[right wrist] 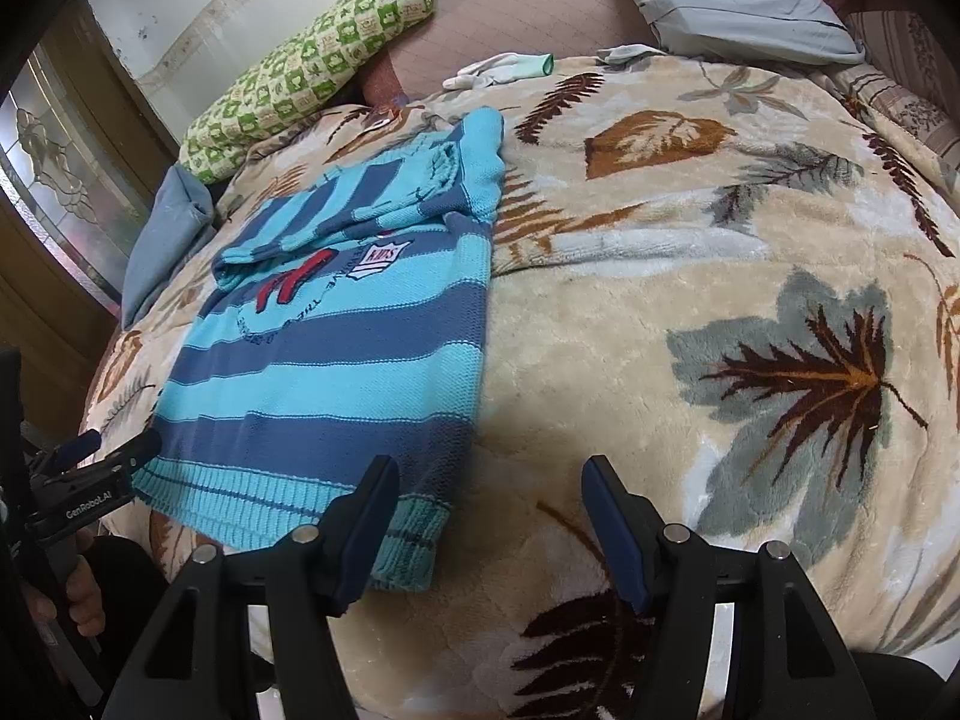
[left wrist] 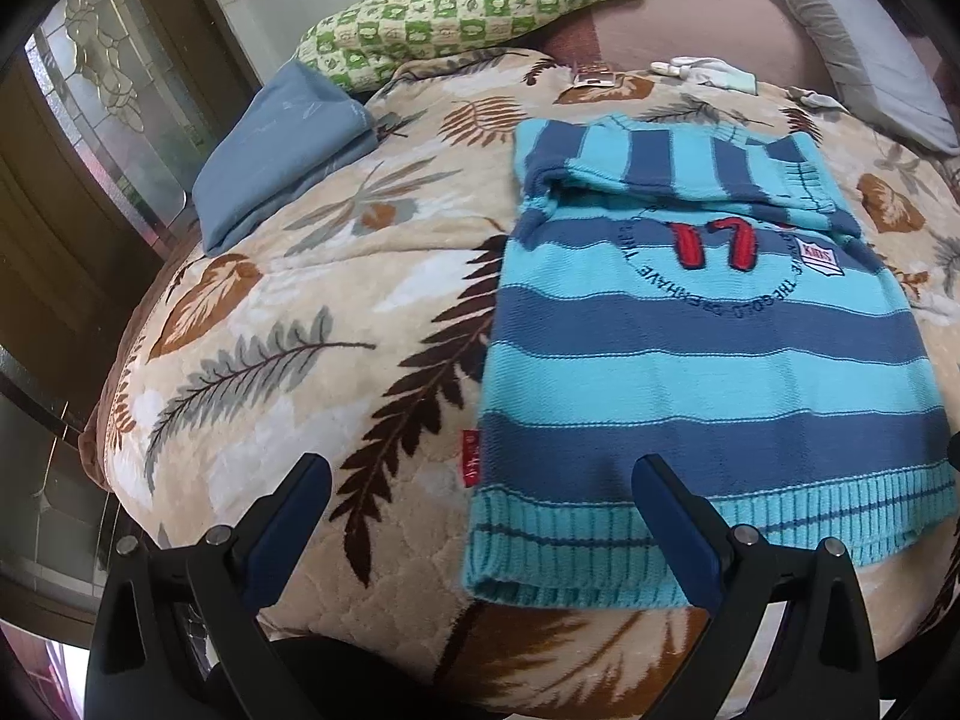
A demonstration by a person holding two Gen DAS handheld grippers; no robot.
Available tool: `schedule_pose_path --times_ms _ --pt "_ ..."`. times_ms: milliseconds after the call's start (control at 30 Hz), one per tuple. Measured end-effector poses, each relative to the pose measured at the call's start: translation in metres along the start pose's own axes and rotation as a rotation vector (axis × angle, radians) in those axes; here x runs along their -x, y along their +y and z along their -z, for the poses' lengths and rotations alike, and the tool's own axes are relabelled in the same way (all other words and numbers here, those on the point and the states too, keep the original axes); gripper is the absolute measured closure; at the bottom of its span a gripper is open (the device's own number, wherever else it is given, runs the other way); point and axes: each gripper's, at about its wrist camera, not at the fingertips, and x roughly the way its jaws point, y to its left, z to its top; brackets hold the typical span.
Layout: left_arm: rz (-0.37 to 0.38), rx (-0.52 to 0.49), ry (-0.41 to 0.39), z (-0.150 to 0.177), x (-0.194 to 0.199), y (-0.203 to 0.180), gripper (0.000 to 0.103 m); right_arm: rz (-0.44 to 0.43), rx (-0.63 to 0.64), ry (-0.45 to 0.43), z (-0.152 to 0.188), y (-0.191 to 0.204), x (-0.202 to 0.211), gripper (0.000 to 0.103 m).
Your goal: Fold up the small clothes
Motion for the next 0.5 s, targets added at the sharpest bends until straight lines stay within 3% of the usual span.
schedule_pose_path --times_ms 500 --pt "0.099 0.069 0.024 0.004 -0.016 0.051 0.003 -0.038 0.0 0.016 0.0 0.002 -0.004 0.036"
